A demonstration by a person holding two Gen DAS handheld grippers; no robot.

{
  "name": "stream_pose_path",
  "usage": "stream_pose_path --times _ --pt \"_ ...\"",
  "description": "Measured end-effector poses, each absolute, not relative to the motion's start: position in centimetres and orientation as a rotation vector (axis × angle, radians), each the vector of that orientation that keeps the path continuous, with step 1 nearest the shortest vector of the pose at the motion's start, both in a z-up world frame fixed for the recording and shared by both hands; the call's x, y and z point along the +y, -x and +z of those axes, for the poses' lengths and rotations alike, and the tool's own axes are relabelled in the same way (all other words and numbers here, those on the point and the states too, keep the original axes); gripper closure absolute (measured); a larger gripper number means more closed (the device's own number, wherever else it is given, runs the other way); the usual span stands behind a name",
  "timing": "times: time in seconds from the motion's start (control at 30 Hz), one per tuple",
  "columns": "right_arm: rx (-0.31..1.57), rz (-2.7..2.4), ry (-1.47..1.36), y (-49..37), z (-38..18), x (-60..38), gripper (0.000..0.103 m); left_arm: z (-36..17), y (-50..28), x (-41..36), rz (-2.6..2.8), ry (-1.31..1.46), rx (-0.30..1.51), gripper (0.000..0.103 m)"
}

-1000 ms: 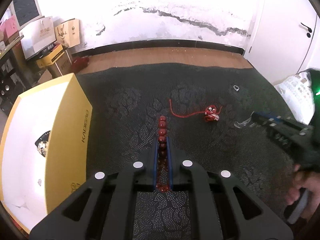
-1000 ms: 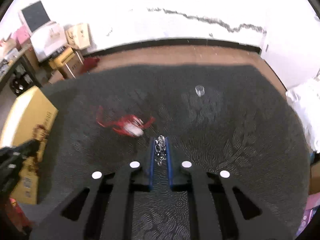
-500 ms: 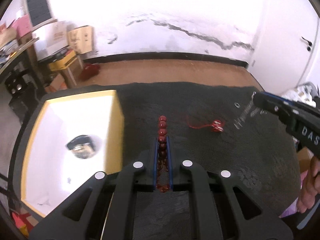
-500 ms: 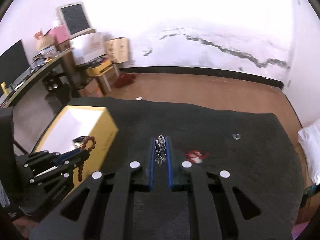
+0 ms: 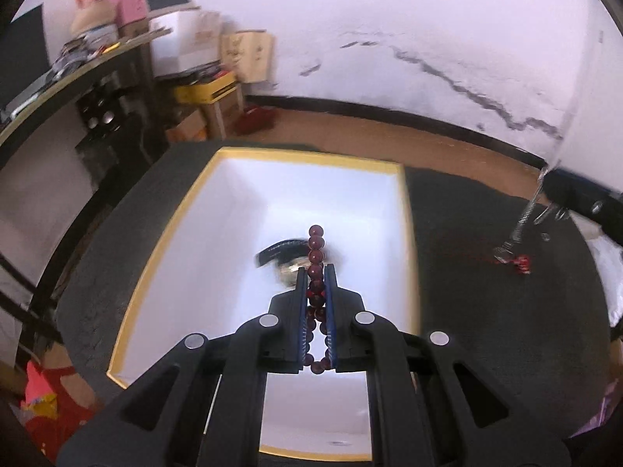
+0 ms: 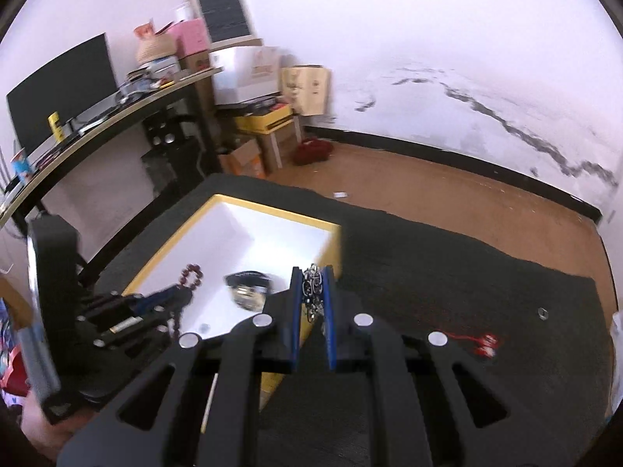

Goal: Organize jewelry
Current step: 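Carry the bracelet into the white box and open the left tool while the right tool carries the chain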

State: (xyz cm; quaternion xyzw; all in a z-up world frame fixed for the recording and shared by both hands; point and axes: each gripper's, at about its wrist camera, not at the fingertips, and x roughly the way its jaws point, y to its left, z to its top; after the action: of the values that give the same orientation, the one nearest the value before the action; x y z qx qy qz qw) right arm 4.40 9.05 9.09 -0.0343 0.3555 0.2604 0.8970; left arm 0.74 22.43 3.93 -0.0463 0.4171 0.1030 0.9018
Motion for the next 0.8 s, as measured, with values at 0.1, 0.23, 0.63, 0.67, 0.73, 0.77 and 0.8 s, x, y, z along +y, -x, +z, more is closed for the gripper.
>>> stream_pose_path --times 0.1,0.23,0.63,0.67,0.73,0.77,0.8 --pt "0.738 0.585 0.091 -4.5 9.0 12.4 0.092 2.8 -0.6 24.6 0.249 0.114 0.876 0.095" --pt "0.745 0.633 0.108 -4.4 8.5 15.3 0.092 0.8 -1.0 27.2 0.291 0.135 0.907 0.095" --pt "0.819 0.670 0.156 -4.0 4.2 18.2 0.092 -4.1 -1.5 29.4 0.312 0.141 1.022 0.095" --pt "0.823 0.669 0.160 -3.9 3.9 18.3 0.092 -4.3 -1.5 29.4 0.311 0.144 1.025 0.095" --pt "0.828 0.667 0.162 -4.0 3.7 18.4 0.092 -4.8 -1.5 29.6 0.313 0.149 1.035 0.095" --pt "0.831 0.664 0.162 -4.0 3.6 18.4 0.092 -4.9 -1.4 29.6 0.314 0.150 1.037 0.095" --pt "0.831 0.663 0.161 -4.0 3.6 18.4 0.092 -5.0 -1.5 29.7 0.312 0.149 1.039 0.095"
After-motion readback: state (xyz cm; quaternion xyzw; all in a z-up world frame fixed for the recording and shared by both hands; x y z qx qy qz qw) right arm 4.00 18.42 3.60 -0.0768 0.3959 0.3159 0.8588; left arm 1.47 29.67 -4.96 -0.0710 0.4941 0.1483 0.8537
